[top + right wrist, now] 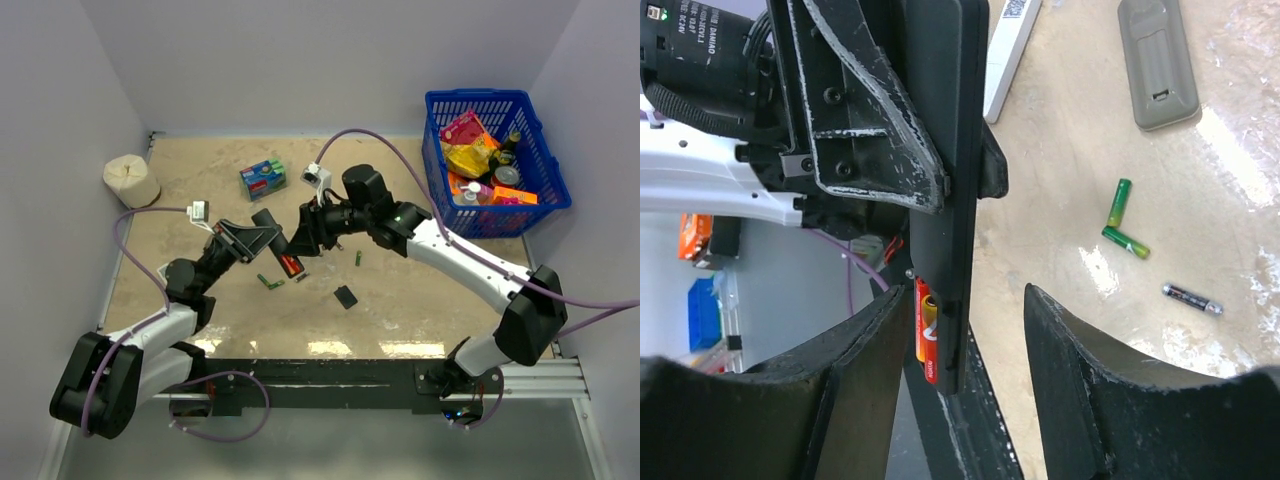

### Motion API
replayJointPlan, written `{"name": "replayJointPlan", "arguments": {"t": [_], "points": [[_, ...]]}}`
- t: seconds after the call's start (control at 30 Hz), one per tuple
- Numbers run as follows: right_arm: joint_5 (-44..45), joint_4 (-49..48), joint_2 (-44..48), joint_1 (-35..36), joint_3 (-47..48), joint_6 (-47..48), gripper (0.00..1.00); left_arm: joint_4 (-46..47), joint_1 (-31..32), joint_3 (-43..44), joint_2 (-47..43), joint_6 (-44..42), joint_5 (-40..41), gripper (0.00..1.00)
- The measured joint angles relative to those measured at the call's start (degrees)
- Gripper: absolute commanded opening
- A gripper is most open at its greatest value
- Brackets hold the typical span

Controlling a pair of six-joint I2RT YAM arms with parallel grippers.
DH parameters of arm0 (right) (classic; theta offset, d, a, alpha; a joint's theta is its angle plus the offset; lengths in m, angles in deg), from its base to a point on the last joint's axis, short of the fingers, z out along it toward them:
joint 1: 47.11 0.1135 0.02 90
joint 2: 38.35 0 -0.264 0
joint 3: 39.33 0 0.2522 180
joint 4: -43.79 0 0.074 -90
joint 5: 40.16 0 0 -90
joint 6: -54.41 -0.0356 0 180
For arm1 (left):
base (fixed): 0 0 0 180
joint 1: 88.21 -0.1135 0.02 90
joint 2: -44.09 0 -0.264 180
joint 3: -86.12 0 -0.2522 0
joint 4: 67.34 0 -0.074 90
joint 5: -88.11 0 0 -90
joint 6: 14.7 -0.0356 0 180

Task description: Load the batteries into the remote control

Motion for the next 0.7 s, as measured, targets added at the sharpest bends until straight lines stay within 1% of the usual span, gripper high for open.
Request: {"name": "replayJointPlan", "arguments": {"t": [0.13, 0.27, 0.37, 0.4, 0.47, 0.5, 0.57, 0.6, 0.67, 0.7], "points": [[-0.8, -0.8, -0.1, 0.0, -0.3, -1.0, 0.53, 0.0, 0.0, 0.5, 0.0, 0.0, 0.0, 0.00], [-1.4, -1.8, -0.3, 0.0, -0.9, -1.2, 0.50, 0.1, 0.0, 0.8, 0.5, 0.0, 0.0, 0.00], [-1.5, -1.8, -0.7, 0.0, -1.6, -1.4, 0.43, 0.1, 0.0, 0.8, 0.8, 0.0, 0.0, 0.00], [-1.5, -1.8, -0.9, 0.0, -1.7, -1.3, 0.38, 0.2, 0.0, 0.8, 0.9, 0.0, 0.0, 0.00], [-2.3, -1.8, -1.3, 0.0, -2.0, -1.5, 0.34, -0.1, 0.0, 0.8, 1.1, -0.2, 0.0, 0.00], [-2.7, -1.8, -1.4, 0.0, -2.0, -1.5, 0.28, -0.2, 0.0, 0.8, 1.2, -0.2, 0.0, 0.00], [-3.2, -2.0, -1.6, 0.1, -2.1, -1.6, 0.22, -0.5, 0.0, 0.8, 1.3, -0.4, 0.0, 0.00], [-3.4, -2.1, -1.6, 0.1, -2.1, -1.6, 0.16, -0.6, 0.0, 0.8, 1.4, -0.6, 0.0, 0.00], [-3.8, -2.1, -1.8, 0.1, -2.1, -2.0, 0.10, -0.4, 0.0, 0.8, 1.4, -1.0, -0.1, 0.00], [-4.2, -2.1, -1.9, 0.0, -2.1, -2.1, 0.05, -0.3, 0.0, 0.8, 1.4, -1.2, -0.2, 0.00]]}}
